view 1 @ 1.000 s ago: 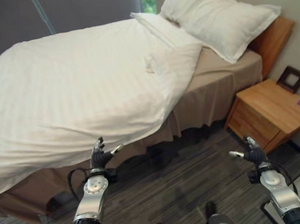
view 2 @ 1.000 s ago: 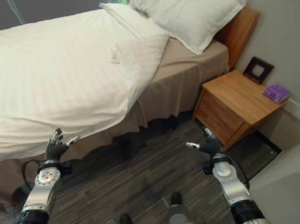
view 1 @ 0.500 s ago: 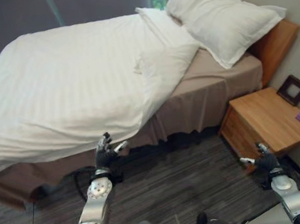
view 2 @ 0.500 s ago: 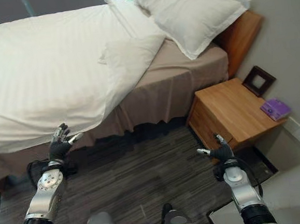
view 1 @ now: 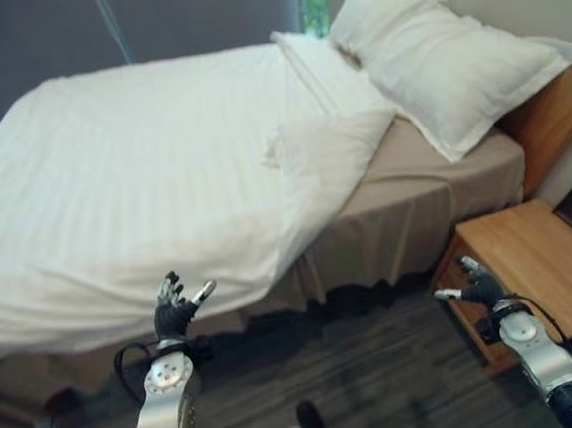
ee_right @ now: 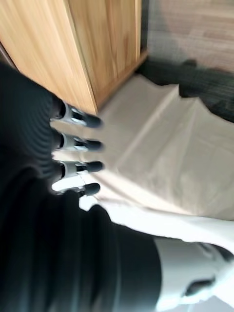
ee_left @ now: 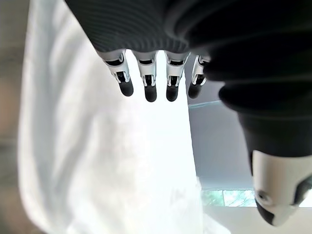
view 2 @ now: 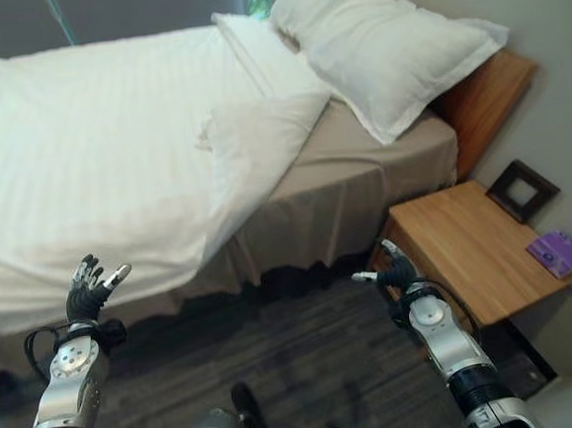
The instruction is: Making the bed.
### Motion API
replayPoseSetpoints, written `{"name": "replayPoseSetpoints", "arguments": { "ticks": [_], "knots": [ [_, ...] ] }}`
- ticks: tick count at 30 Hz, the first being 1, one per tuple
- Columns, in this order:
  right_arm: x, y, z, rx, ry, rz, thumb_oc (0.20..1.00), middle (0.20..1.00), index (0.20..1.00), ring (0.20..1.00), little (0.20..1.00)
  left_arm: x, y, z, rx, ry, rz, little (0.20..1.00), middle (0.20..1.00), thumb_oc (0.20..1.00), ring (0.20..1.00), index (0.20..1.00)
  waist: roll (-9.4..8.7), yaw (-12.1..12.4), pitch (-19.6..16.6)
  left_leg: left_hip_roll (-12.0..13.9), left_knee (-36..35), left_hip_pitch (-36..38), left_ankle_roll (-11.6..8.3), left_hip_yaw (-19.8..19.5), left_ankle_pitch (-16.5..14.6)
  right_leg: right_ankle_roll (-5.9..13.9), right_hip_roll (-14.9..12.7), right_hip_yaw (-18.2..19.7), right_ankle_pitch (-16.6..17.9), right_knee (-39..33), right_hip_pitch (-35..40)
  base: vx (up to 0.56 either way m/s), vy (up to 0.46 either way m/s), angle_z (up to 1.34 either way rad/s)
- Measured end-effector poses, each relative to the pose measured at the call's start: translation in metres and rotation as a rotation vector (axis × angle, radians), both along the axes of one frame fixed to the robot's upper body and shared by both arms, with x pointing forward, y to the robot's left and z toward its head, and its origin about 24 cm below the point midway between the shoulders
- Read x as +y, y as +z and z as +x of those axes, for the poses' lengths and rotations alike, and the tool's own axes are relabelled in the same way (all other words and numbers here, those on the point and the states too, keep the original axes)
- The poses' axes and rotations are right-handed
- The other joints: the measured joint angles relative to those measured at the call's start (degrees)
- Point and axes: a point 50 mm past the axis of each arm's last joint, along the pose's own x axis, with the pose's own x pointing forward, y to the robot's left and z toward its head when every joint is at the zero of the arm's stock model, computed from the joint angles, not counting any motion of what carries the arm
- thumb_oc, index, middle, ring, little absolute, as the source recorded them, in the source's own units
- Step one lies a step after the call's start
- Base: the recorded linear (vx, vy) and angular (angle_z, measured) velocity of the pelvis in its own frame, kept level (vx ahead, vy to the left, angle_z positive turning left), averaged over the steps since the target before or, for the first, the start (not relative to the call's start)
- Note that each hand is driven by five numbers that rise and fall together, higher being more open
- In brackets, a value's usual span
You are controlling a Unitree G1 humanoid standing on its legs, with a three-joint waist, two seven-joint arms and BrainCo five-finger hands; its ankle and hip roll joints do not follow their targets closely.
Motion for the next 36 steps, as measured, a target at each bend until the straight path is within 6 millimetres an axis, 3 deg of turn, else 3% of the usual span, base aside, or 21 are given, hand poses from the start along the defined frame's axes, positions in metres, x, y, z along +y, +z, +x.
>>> {"name": "replayPoseSetpoints", "arguments": {
  "ticks": [2,3,7,9,10,13,15,16,17,20,21,22,24,25,27,29,30,32,33,34,36],
  "knots": [
    [0.008,0.004,0.006,-0.017,0.021,0.017,1.000,1.000,1.000,1.000,1.000,0.003,0.012,0.010,-0.021,-0.034,0.052,1.000,1.000,1.000,1.000,1.000,-2.62,-2.39,0.60,-2.96,-0.76,2.06,0.89,-2.93,-0.98,0.07,-4.13,2.58,-0.41,8.23,-7.05,0.26,-0.042,0.90],
    [0.008,0.013,0.015,-0.053,0.015,0.021,1.000,1.000,1.000,1.000,1.000,0.005,0.025,0.022,-0.058,-0.039,0.072,1.000,1.000,1.000,1.000,1.000,-4.03,-3.30,0.60,-4.33,-0.76,2.80,1.53,-5.21,-2.33,0.30,-6.63,3.24,-0.14,5.80,-11.23,0.32,-0.120,0.98],
    [0.010,0.032,0.032,-0.119,0.025,0.012,1.000,1.000,1.000,1.000,1.000,0.007,0.037,0.029,-0.093,-0.039,0.088,1.000,1.000,1.000,1.000,1.000,-2.71,-2.35,1.50,-4.42,-0.69,5.01,0.18,-9.68,-4.57,-0.65,-6.30,1.15,3.67,-18.53,-9.67,0.37,-0.219,0.84],
    [0.012,0.042,0.040,-0.156,0.032,0.009,1.000,1.000,1.000,1.000,1.000,0.011,0.038,0.029,-0.091,-0.035,0.101,1.000,1.000,1.000,1.000,1.000,-2.70,-2.05,1.63,-4.56,-0.70,4.98,-0.95,-12.76,-5.34,-0.80,-4.39,2.00,8.02,-35.73,-6.60,0.29,-0.239,0.71],
    [0.012,0.045,0.042,-0.168,0.032,0.007,1.000,1.000,1.000,1.000,1.000,0.013,0.037,0.028,-0.082,-0.031,0.104,1.000,1.000,1.000,1.000,1.000,-3.21,-2.01,1.36,-4.60,-0.70,4.91,-1.86,-14.10,-5.96,-0.53,-2.64,5.56,10.72,-44.53,-4.31,0.25,-0.170,0.71],
    [0.004,0.050,0.043,-0.180,0.016,-0.022,1.000,1.000,1.000,1.000,1.000,0.014,0.037,0.029,-0.080,-0.035,0.106,1.000,1.000,1.000,1.000,1.000,-4.50,-3.11,0.90,-5.15,-0.79,5.16,-2.95,-21.00,-7.04,-0.80,-1.45,11.92,16.22,-47.09,-1.91,0.40,-0.263,0.90],
    [-0.001,0.060,0.046,-0.204,0.017,-0.051,1.000,1.000,1.000,1.000,1.000,0.017,0.038,0.029,-0.078,-0.029,0.116,1.000,1.000,1.000,1.000,1.000,-4.84,-2.48,0.63,-4.55,-0.81,5.26,-4.15,-22.14,-7.63,-1.03,-1.19,12.96,18.48,-47.10,-2.03,0.31,-0.175,0.64],
    [-0.005,0.072,0.051,-0.240,0.013,-0.072,1.000,1.000,1.000,1.000,1.000,0.022,0.040,0.028,-0.075,-0.025,0.134,1.000,1.000,1.000,1.000,1.000,-5.70,-2.59,0.37,-3.97,-0.97,5.76,-6.26,-22.83,-7.55,-1.86,-2.07,11.87,23.65,-46.68,-0.64,0.49,-0.344,0.49],
    [-0.006,0.076,0.053,-0.252,0.010,-0.085,1.000,1.000,1.000,1.000,1.000,0.023,0.041,0.027,-0.076,-0.020,0.124,1.000,1.000,1.000,1.000,1.000,-6.18,-2.24,0.48,-3.60,-0.89,7.20,-7.46,-23.14,-7.97,-1.46,-1.94,12.16,20.62,-46.63,1.03,0.39,-0.291,0.37],
    [-0.006,0.113,0.075,-0.349,0.032,-0.187,1.000,1.000,1.000,1.000,1.000,0.016,0.028,0.025,-0.079,0.000,0.040,1.000,1.000,1.000,1.000,1.000,-2.55,-3.51,0.51,2.05,-0.74,8.13,-10.77,-19.08,-7.03,-3.85,3.38,9.17,17.78,-46.65,3.19,0.33,-0.311,0.25],
    [-0.002,0.127,0.083,-0.388,0.039,-0.201,1.000,1.000,1.000,1.000,1.000,0.014,0.026,0.026,-0.085,0.001,0.009,1.000,1.000,1.000,1.000,1.000,-2.58,-3.92,0.56,3.18,0.60,7.60,-11.31,-19.10,-6.76,-4.61,4.46,8.57,17.05,-46.67,3.56,0.14,-0.260,0.35],
    [0.001,0.142,0.089,-0.441,0.040,-0.215,1.000,1.000,1.000,1.000,1.000,0.008,0.030,0.035,-0.112,-0.004,-0.033,1.000,1.000,1.000,1.000,1.000,-4.42,-3.85,1.27,4.36,8.31,2.61,-11.93,-19.14,-7.13,-5.71,4.26,6.39,16.32,-46.67,4.48,0.07,-0.186,0.70],
    [-0.006,0.148,0.092,-0.452,0.020,-0.245,1.000,1.000,1.000,1.000,1.000,-0.006,0.034,0.049,-0.132,-0.040,-0.065,1.000,1.000,1.000,1.000,1.000,-6.78,-4.31,1.17,5.47,16.59,-3.14,-13.58,-15.35,-5.78,-7.22,3.32,2.49,15.31,-46.71,4.97,0.18,-0.159,1.00],
    [-0.001,0.160,0.098,-0.489,0.022,-0.244,1.000,1.000,1.000,1.000,1.000,-0.009,0.032,0.048,-0.126,-0.056,-0.059,1.000,1.000,1.000,1.000,1.000,-6.68,-3.97,1.54,6.89,16.50,-3.39,-14.16,-10.44,-6.13,-8.58,4.18,0.38,14.23,-46.69,5.71,0.22,-0.133,0.89],
    [-0.001,0.166,0.101,-0.511,0.008,-0.247,1.000,1.000,1.000,1.000,1.000,-0.013,0.028,0.050,-0.105,-0.074,-0.052,1.000,1.000,1.000,1.000,1.000,-5.73,-4.35,1.95,5.69,11.64,-2.74,-14.23,-7.86,-6.05,-8.27,4.68,-0.91,13.55,-46.76,5.48,0.15,-0.033,0.62],
    [-0.007,0.166,0.103,-0.501,-0.018,-0.254,1.000,1.000,1.000,1.000,1.000,-0.013,0.029,0.050,-0.108,-0.077,-0.047,1.000,1.000,1.000,1.000,1.000,-2.86,-3.74,3.19,3.50,3.10,-0.99,-11.64,-6.71,-4.82,-8.22,6.03,-2.64,13.70,-46.66,4.98,0.28,-0.042,0.50],
    [-0.014,0.149,0.102,-0.440,-0.051,-0.255,1.000,1.000,1.000,1.000,1.000,-0.009,0.028,0.050,-0.100,-0.063,-0.047,1.000,1.000,1.000,1.000,1.000,-3.32,-4.19,3.27,3.49,1.44,-0.46,-10.97,-5.71,-4.20,-7.89,5.68,-4.16,13.58,-46.73,5.07,0.18,-0.023,0.57],
    [-0.017,0.134,0.102,-0.372,-0.065,-0.274,1.000,1.000,1.000,1.000,1.000,-0.002,0.025,0.045,-0.075,-0.052,-0.027,1.000,1.000,1.000,1.000,1.000,-3.15,-3.60,4.07,1.78,-1.27,0.71,-9.61,-8.91,-1.93,-7.53,5.45,-4.67,13.36,-44.91,4.45,0.02,-0.024,0.30],
    [-0.015,0.141,0.104,-0.382,-0.048,-0.286,1.000,1.000,1.000,1.000,1.000,0.004,0.029,0.045,-0.080,-0.041,-0.010,1.000,1.000,1.000,1.000,1.000,-2.97,-4.01,5.46,2.08,-1.26,0.48,-8.88,-8.10,-2.34,-6.13,3.98,-4.24,12.19,-38.21,1.84,-0.12,-0.133,-0.16],
    [-0.007,0.176,0.115,-0.471,-0.026,-0.336,1.000,1.000,1.000,1.000,1.000,0.009,0.039,0.049,-0.101,-0.044,0.015,1.000,1.000,1.000,1.000,1.000,-1.09,-4.33,8.21,2.68,-1.21,-1.08,-6.69,-7.73,-1.90,-2.64,1.60,-0.35,10.16,-22.86,-9.04,0.03,-0.197,-0.03],
    [-0.003,0.210,0.124,-0.562,-0.029,-0.351,1.000,1.000,1.000,1.000,1.000,0.015,0.057,0.062,-0.147,-0.037,0.032,1.000,1.000,1.000,1.000,1.000,-1.78,-6.38,9.42,1.42,-0.87,-4.98,-6.34,-8.00,-1.21,-0.82,-0.33,5.10,9.25,-27.88,-14.64,0.21,-0.161,0.21]
  ]
}}
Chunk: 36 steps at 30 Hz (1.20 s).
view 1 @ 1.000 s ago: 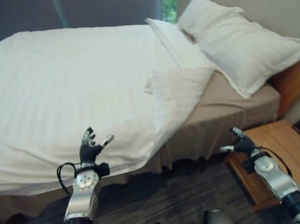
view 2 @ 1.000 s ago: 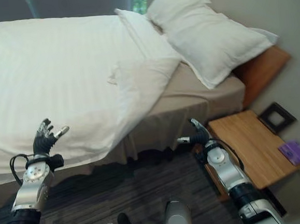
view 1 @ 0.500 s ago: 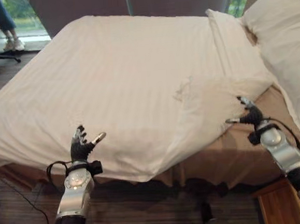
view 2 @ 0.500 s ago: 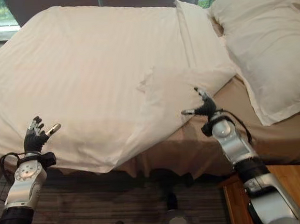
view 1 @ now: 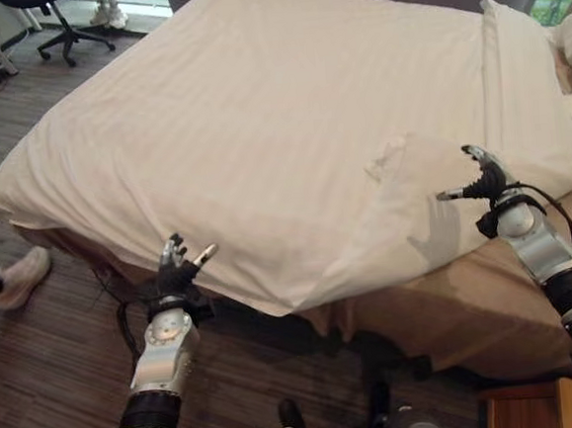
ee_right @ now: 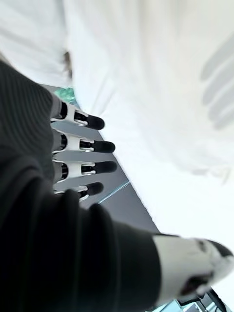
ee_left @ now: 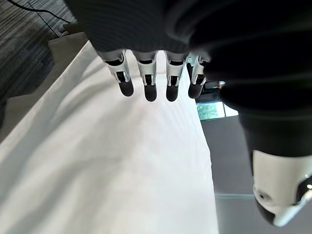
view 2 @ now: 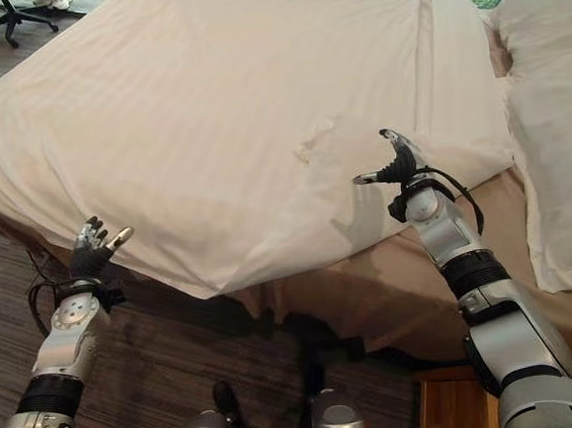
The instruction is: Making the bed.
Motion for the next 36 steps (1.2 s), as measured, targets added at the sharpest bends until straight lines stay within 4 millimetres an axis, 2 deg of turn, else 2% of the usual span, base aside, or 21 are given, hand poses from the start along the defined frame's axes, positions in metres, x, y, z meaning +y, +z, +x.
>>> {"name": "replayPoseSetpoints", "arguments": {
  "ticks": [1,2,3,4,6,7,8,9,11,13,18,20,24,28,31,32,33,34,35,36],
  "knots": [
    [0.001,0.014,0.001,-0.034,0.002,-0.005,1.000,1.000,1.000,1.000,1.000,0.000,0.013,0.013,-0.035,0.013,-0.006,1.000,1.000,1.000,1.000,1.000,-0.78,-0.39,0.41,-1.27,0.05,-2.51,1.05,-1.24,0.95,1.00,-0.01,8.57,1.99,-14.59,-0.03,0.21,-0.115,0.42],
    [0.002,0.015,0.001,-0.036,0.007,-0.005,1.000,1.000,1.000,1.000,1.000,0.002,0.018,0.016,-0.048,0.017,-0.012,1.000,1.000,1.000,1.000,1.000,-1.37,-0.46,0.87,-1.68,0.04,-2.53,1.11,-1.90,0.96,0.63,-0.93,9.93,3.38,-19.26,1.07,0.39,-0.237,0.44],
    [0.003,0.013,0.002,-0.030,0.008,-0.008,1.000,1.000,1.000,1.000,1.000,0.006,0.021,0.017,-0.055,0.023,-0.019,1.000,1.000,1.000,1.000,1.000,-1.91,-0.60,1.48,-2.03,0.03,-1.87,1.09,-2.48,0.92,0.42,-1.33,8.76,5.61,-19.25,1.99,0.25,-0.177,0.39],
    [0.000,0.010,0.002,-0.017,-0.007,-0.015,1.000,1.000,1.000,1.000,1.000,0.009,0.019,0.014,-0.051,0.035,-0.024,1.000,1.000,1.000,1.000,1.000,-1.98,-0.35,1.54,-2.14,0.00,-0.88,0.66,-3.09,0.57,-0.11,-1.38,6.07,7.00,-19.19,3.99,0.24,-0.183,0.40],
    [-0.002,0.010,0.001,-0.026,-0.018,-0.025,1.000,1.000,1.000,1.000,1.000,0.015,0.010,0.005,-0.021,0.049,-0.009,1.000,1.000,1.000,1.000,1.000,-2.62,-0.37,1.25,-2.93,-0.30,0.52,-0.09,-3.80,0.12,-0.70,-1.14,6.02,7.55,-19.23,8.44,0.07,-0.119,0.38],
    [-0.004,0.011,0.001,-0.036,-0.023,-0.025,1.000,1.000,1.000,1.000,1.000,0.017,0.008,0.002,-0.014,0.057,-0.006,1.000,1.000,1.000,1.000,1.000,-3.28,-0.23,1.15,-3.62,-0.31,1.02,-0.64,-4.14,0.08,-1.44,-1.26,6.54,9.17,-19.04,10.12,0.13,-0.221,0.40],
    [-0.004,0.016,0.001,-0.055,-0.029,-0.024,1.000,1.000,1.000,1.000,1.000,0.014,0.000,-0.002,-0.001,0.058,-0.028,1.000,1.000,1.000,1.000,1.000,-1.21,-0.30,1.40,-2.21,-0.32,0.74,-1.25,-4.66,0.16,-2.08,-0.18,5.36,10.87,-19.08,10.21,0.15,-0.206,0.37],
    [-0.004,0.016,0.001,-0.054,-0.033,-0.025,1.000,1.000,1.000,1.000,1.000,0.012,-0.004,-0.004,0.006,0.053,-0.039,1.000,1.000,1.000,1.000,1.000,-0.01,-0.50,1.31,-1.14,-0.32,0.49,-1.77,-4.67,0.50,-2.65,0.71,4.15,10.52,-18.92,10.40,0.14,-0.192,0.30],
    [-0.010,0.019,-0.001,-0.058,-0.050,-0.041,1.000,1.000,1.000,1.000,1.000,0.010,-0.007,-0.005,0.011,0.053,-0.050,1.000,1.000,1.000,1.000,1.000,1.39,-0.70,1.02,0.97,-0.30,-0.22,-2.35,-4.90,0.96,-3.56,2.50,2.33,9.96,-18.89,10.19,0.08,-0.117,0.19],
    [-0.010,0.028,-0.004,-0.086,-0.046,-0.057,1.000,1.000,1.000,1.000,1.000,0.011,-0.005,-0.005,0.001,0.060,-0.052,1.000,1.000,1.000,1.000,1.000,1.58,-0.66,0.92,1.73,-0.23,-0.75,-2.54,-4.81,1.15,-3.96,3.24,2.10,9.70,-18.89,9.75,0.05,-0.083,0.05],
    [-0.012,0.052,-0.004,-0.151,-0.063,-0.093,1.000,1.000,1.000,1.000,1.000,0.011,-0.002,-0.003,-0.008,0.058,-0.055,1.000,1.000,1.000,1.000,1.000,2.55,-2.26,0.06,1.83,0.01,-4.25,-3.17,-6.43,1.74,-4.13,3.16,0.51,9.67,-18.91,7.22,0.03,-0.101,0.16],
    [-0.011,0.054,-0.004,-0.155,-0.062,-0.096,1.000,1.000,1.000,1.000,1.000,0.010,-0.003,-0.003,-0.005,0.055,-0.055,1.000,1.000,1.000,1.000,1.000,3.53,-2.17,-0.67,1.86,-0.05,-5.37,-3.18,-6.76,1.95,-4.19,3.14,-0.05,9.64,-18.91,6.41,0.02,-0.075,0.15],
    [-0.003,0.067,0.001,-0.173,-0.052,-0.141,1.000,1.000,1.000,1.000,1.000,0.011,-0.011,-0.008,0.018,0.059,-0.060,1.000,1.000,1.000,1.000,1.000,6.94,-1.72,-3.16,1.74,-0.30,-8.62,-3.17,-6.60,2.01,-4.66,2.95,-0.16,9.98,-18.91,3.24,0.02,-0.034,0.03],
    [0.000,0.069,0.004,-0.190,-0.067,-0.162,1.000,1.000,1.000,1.000,1.000,0.013,-0.018,-0.016,0.034,0.059,-0.061,1.000,1.000,1.000,1.000,1.000,8.84,-1.64,-4.68,1.66,-0.06,-10.31,-3.40,-6.38,2.58,-4.82,2.96,0.15,10.11,-18.92,1.25,0.00,-0.044,-0.05],
    [-0.010,0.066,0.011,-0.147,-0.139,-0.163,1.000,1.000,1.000,1.000,1.000,0.011,-0.026,-0.019,0.038,0.053,-0.103,1.000,1.000,1.000,1.000,1.000,10.13,-0.54,-5.96,1.82,-0.31,-12.87,-3.64,-5.66,2.63,-5.15,3.18,1.22,10.40,-18.92,-1.92,-0.01,-0.030,-0.13],
    [-0.011,0.069,0.012,-0.153,-0.144,-0.163,0.912,0.912,0.912,0.912,0.912,0.010,-0.028,-0.020,0.043,0.056,-0.117,1.000,1.000,1.000,1.000,1.000,10.61,-0.36,-6.29,1.84,-0.31,-13.84,-3.63,-5.57,2.64,-5.29,3.19,1.28,10.51,-18.92,-2.92,-0.01,-0.021,-0.14],
    [-0.009,0.072,0.013,-0.160,-0.143,-0.168,0.699,0.699,0.699,0.699,0.699,0.011,-0.031,-0.022,0.053,0.061,-0.121,1.000,1.000,1.000,1.000,1.000,11.03,-0.24,-6.62,1.83,-0.29,-14.64,-3.67,-5.23,2.81,-5.36,3.23,1.47,10.67,-18.90,-3.88,0.02,-0.016,-0.07],
    [-0.007,0.073,0.014,-0.158,-0.144,-0.175,0.649,0.649,0.649,0.649,0.649,0.009,-0.035,-0.022,0.062,0.060,-0.132,1.000,1.000,1.000,1.000,1.000,11.77,-0.06,-7.09,1.84,-0.29,-15.88,-3.57,-5.02,3.04,-5.46,3.26,1.58,10.85,-18.90,-5.19,0.03,-0.013,-0.05],
    [-0.007,0.072,0.015,-0.147,-0.145,-0.188,0.533,0.533,0.533,0.533,0.533,0.008,-0.036,-0.022,0.062,0.058,-0.134,1.000,1.000,1.000,1.000,1.000,12.13,-0.02,-7.44,1.88,-0.30,-16.57,-3.60,-5.02,3.10,-5.50,3.30,1.58,10.89,-18.90,-5.91,0.03,-0.008,-0.04],
    [-0.007,0.071,0.015,-0.141,-0.146,-0.195,0.347,0.347,0.347,0.347,0.347,0.008,-0.035,-0.022,0.060,0.056,-0.134,1.000,1.000,1.000,1.000,1.000,12.42,0.08,-7.64,1.87,-0.19,-17.11,-3.52,-5.03,3.24,-5.55,3.35,1.66,10.95,-18.90,-6.51,0.00,0.000,0.00]
  ]
}}
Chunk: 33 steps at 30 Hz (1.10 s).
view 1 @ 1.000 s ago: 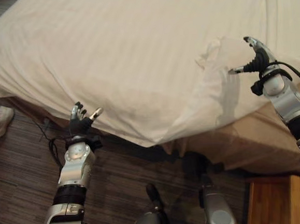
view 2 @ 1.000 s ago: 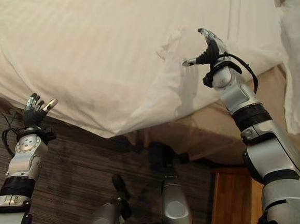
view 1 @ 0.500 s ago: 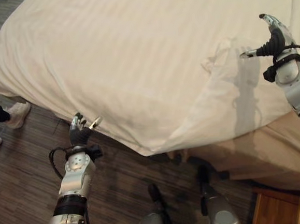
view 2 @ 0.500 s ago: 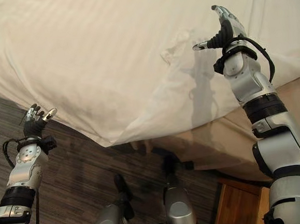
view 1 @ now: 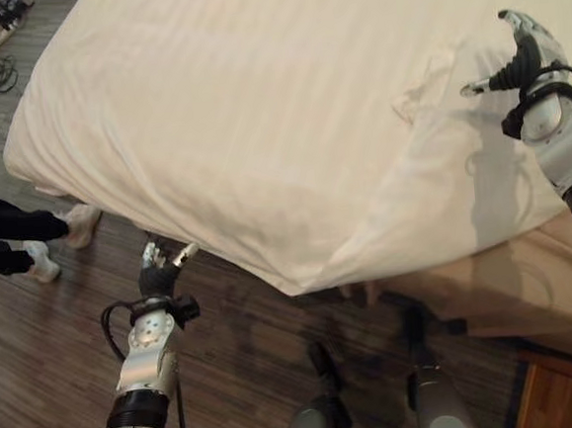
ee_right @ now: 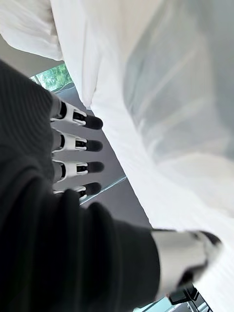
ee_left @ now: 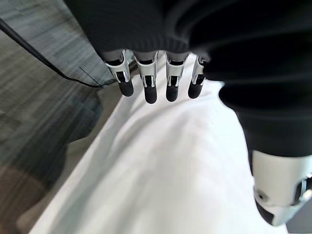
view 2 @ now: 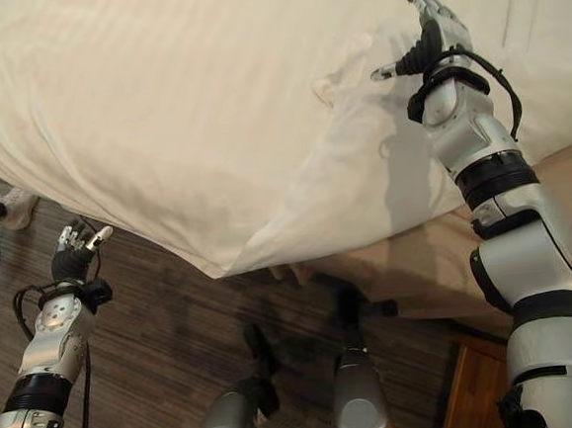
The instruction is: Making the bed.
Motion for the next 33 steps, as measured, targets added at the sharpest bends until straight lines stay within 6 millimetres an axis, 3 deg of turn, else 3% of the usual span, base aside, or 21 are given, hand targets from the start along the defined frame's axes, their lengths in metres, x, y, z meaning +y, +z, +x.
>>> {"name": "replayPoseSetpoints", "arguments": {
  "ticks": [1,2,6,10,18,21,26,28,33],
  "knots": [
    [-0.003,-0.007,0.002,0.025,-0.021,0.003,0.219,0.219,0.219,0.219,0.219,-0.006,-0.008,0.013,0.046,-0.001,0.001,1.000,1.000,1.000,1.000,1.000,0.75,0.21,-0.55,-0.06,0.08,-0.63,0.05,0.05,0.26,-0.09,0.01,0.18,0.15,0.01,-0.62,0.01,0.008,-0.04],
    [-0.001,-0.009,0.004,0.039,-0.027,-0.004,0.200,0.200,0.200,0.200,0.200,-0.008,-0.009,0.021,0.073,-0.005,0.003,1.000,1.000,1.000,1.000,1.000,0.83,0.31,-0.63,-0.05,-0.10,-0.84,0.03,0.08,0.23,-0.13,0.02,0.31,0.18,0.01,-0.99,0.04,0.027,-0.08],
    [0.013,-0.020,0.011,0.077,-0.011,0.011,0.200,0.200,0.200,0.200,0.200,-0.020,0.018,0.049,-0.001,-0.043,0.011,1.000,1.000,1.000,1.000,1.000,0.77,-0.88,-0.65,-0.32,0.19,-1.60,0.19,0.70,0.38,0.06,-0.14,1.11,0.72,0.04,-2.13,0.03,0.054,-0.07],
    [0.021,-0.026,0.013,0.096,0.003,0.008,0.200,0.200,0.200,0.200,0.200,-0.027,0.034,0.063,-0.043,-0.064,0.015,1.000,1.000,1.000,1.000,1.000,0.77,-1.55,-0.65,-0.83,0.14,-0.72,0.20,1.72,0.37,0.27,-0.59,1.96,0.86,0.05,-1.75,0.00,0.086,-0.08],
    [0.026,-0.033,0.011,0.098,0.047,0.060,0.200,0.200,0.200,0.200,0.200,-0.038,0.013,0.059,0.037,-0.097,0.008,1.000,1.000,1.000,1.000,1.000,0.13,-4.22,-0.24,-1.51,-0.18,4.24,-0.62,1.87,-0.71,0.95,-1.24,2.36,0.46,0.02,3.02,-0.01,0.108,0.00],
    [0.026,-0.055,0.005,0.119,0.073,0.100,0.200,0.200,0.200,0.200,0.200,-0.041,0.007,0.056,0.059,-0.101,0.002,1.000,1.000,1.000,1.000,1.000,-1.30,-5.29,0.53,-1.67,-0.19,7.64,-1.30,2.12,-1.38,1.77,-1.47,2.63,-0.21,0.01,6.27,-0.04,0.122,-0.03],
    [0.015,-0.115,-0.010,0.236,0.045,0.174,0.200,0.200,0.200,0.200,0.200,-0.040,-0.008,0.047,0.124,-0.104,-0.006,1.000,1.000,1.000,1.000,1.000,-4.86,-6.93,0.89,-2.39,-0.21,12.69,-0.42,3.44,-2.54,2.21,-2.02,4.40,-0.64,-0.06,10.46,-0.06,0.103,-0.12],
    [0.011,-0.119,-0.012,0.241,0.039,0.183,0.200,0.200,0.200,0.200,0.200,-0.043,-0.010,0.047,0.128,-0.113,-0.003,1.000,1.000,1.000,1.000,1.000,-5.47,-7.78,1.02,-2.98,-0.22,13.53,-0.49,3.91,-2.74,2.33,-2.52,4.72,-0.56,-0.02,10.95,-0.07,0.069,-0.08],
    [-0.009,-0.157,-0.029,0.330,-0.027,0.233,0.200,0.200,0.200,0.200,0.200,-0.049,-0.023,0.041,0.191,-0.138,-0.002,1.000,1.000,1.000,1.000,1.000,-6.58,-9.13,0.74,-3.67,-0.22,17.85,-0.12,5.59,-3.92,3.14,-2.91,6.37,-1.01,-0.03,14.25,-0.08,0.076,-0.16]
  ]
}}
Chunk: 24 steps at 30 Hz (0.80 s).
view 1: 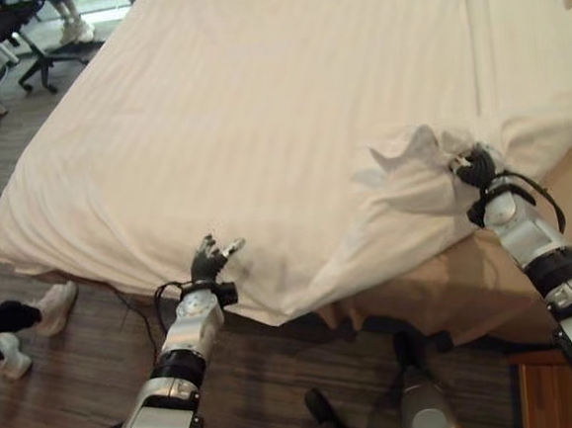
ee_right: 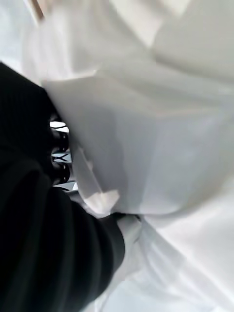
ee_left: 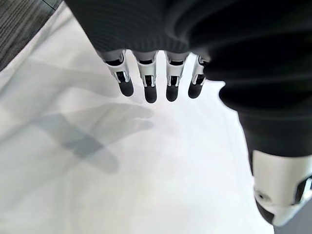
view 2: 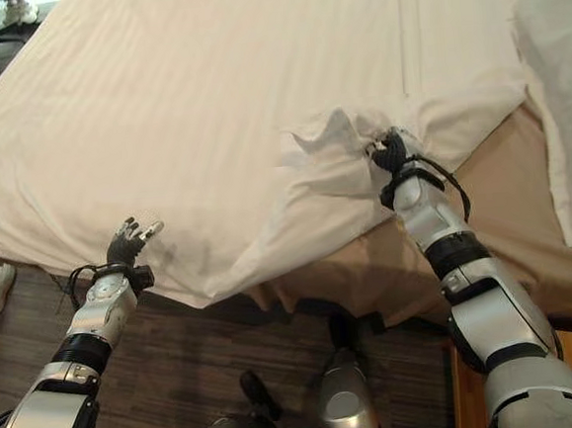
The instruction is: Making the bed.
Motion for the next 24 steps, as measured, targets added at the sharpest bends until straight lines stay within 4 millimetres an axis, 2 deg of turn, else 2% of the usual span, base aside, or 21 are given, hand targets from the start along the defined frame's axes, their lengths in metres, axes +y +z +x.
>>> {"name": "replayPoseSetpoints", "arguments": {
  "ticks": [5,6,11,14,16,17,18,19,22,24],
  "knots": [
    [-0.004,-0.006,-0.006,0.003,-0.006,0.016,0.200,0.200,0.200,0.200,0.200,0.000,-0.003,-0.003,0.013,-0.022,0.027,1.000,1.000,1.000,1.000,1.000,-0.37,-1.56,-0.26,-0.55,-0.01,2.20,0.44,2.46,-0.69,0.57,-0.07,2.77,0.08,-0.03,0.58,-0.07,0.025,-0.26],
    [-0.010,-0.010,-0.010,0.008,-0.021,0.027,0.200,0.200,0.200,0.200,0.200,0.001,-0.007,-0.007,0.024,-0.020,0.029,1.000,1.000,1.000,1.000,1.000,-0.68,-2.73,-0.61,-0.70,-0.01,2.52,0.50,2.88,-0.84,0.65,-0.04,3.08,0.06,0.00,0.61,-0.08,0.012,-0.26],
    [-0.031,-0.024,-0.027,0.054,-0.072,0.016,0.200,0.200,0.200,0.200,0.200,0.006,-0.018,-0.020,0.053,-0.006,0.020,1.000,1.000,1.000,1.000,1.000,-2.00,-2.91,-1.30,-0.90,-0.02,3.78,0.38,5.32,-1.55,1.00,0.19,5.52,0.25,-0.05,0.42,-0.06,-0.021,-0.25],
    [-0.045,-0.022,-0.040,0.051,-0.082,0.021,0.200,0.200,0.200,0.200,0.200,0.010,-0.023,-0.030,0.057,0.005,0.009,1.000,1.000,1.000,1.000,1.000,-2.52,-3.40,-1.53,-0.94,-0.02,4.66,0.12,5.84,-1.93,1.18,0.29,6.06,0.27,-0.13,0.91,-0.04,-0.024,-0.11],
    [-0.048,-0.025,-0.043,0.061,-0.089,0.019,0.200,0.200,0.200,0.200,0.200,0.012,-0.024,-0.032,0.063,0.013,0.013,1.000,1.000,1.000,1.000,1.000,-2.82,-4.00,-1.67,-0.96,-0.02,4.69,-0.06,5.94,-2.08,1.19,0.48,6.10,0.28,-0.19,0.87,-0.04,-0.024,-0.03],
    [-0.052,-0.033,-0.049,0.081,-0.104,0.025,0.401,0.401,0.401,0.401,0.401,0.012,-0.026,-0.034,0.071,0.006,0.022,1.000,1.000,1.000,1.000,1.000,-3.12,-4.06,-1.82,-0.94,-0.02,4.85,-0.06,6.00,-2.08,1.19,0.54,6.16,0.28,-0.23,0.96,-0.04,-0.021,-0.01],
    [-0.057,-0.038,-0.055,0.093,-0.122,0.035,0.718,0.718,0.718,0.718,0.718,0.012,-0.027,-0.035,0.075,0.005,0.022,1.000,1.000,1.000,1.000,1.000,-3.26,-4.01,-1.87,-0.88,-0.02,5.03,-0.07,6.00,-2.09,1.19,0.60,6.16,0.28,-0.23,1.16,-0.03,-0.023,-0.02],
    [-0.061,-0.043,-0.060,0.106,-0.136,0.040,1.000,1.000,1.000,1.000,1.000,0.013,-0.029,-0.037,0.081,0.007,0.025,1.000,1.000,1.000,1.000,1.000,-3.33,-3.99,-1.91,-0.81,-0.02,5.31,-0.11,6.02,-2.12,1.21,0.66,6.17,0.25,-0.23,1.46,0.06,0.053,-0.01],
    [-0.076,-0.057,-0.077,0.147,-0.199,0.056,1.000,1.000,1.000,1.000,1.000,0.016,-0.035,-0.045,0.102,0.023,0.022,1.000,1.000,1.000,1.000,1.000,-3.60,-4.17,-2.18,-0.63,-0.01,5.64,-0.21,6.07,-2.27,1.28,0.78,6.17,-0.07,-0.09,1.77,0.01,0.010,-0.02],
    [-0.091,-0.072,-0.099,0.192,-0.255,0.046,1.000,1.000,1.000,1.000,1.000,0.017,-0.040,-0.050,0.112,0.041,0.007,1.000,1.000,1.000,1.000,1.000,-4.32,-4.46,-2.53,-0.50,-0.02,5.69,-0.19,6.67,-2.34,1.29,0.85,6.06,-0.07,-0.08,1.64,-0.01,-0.001,-0.06]
  ]
}}
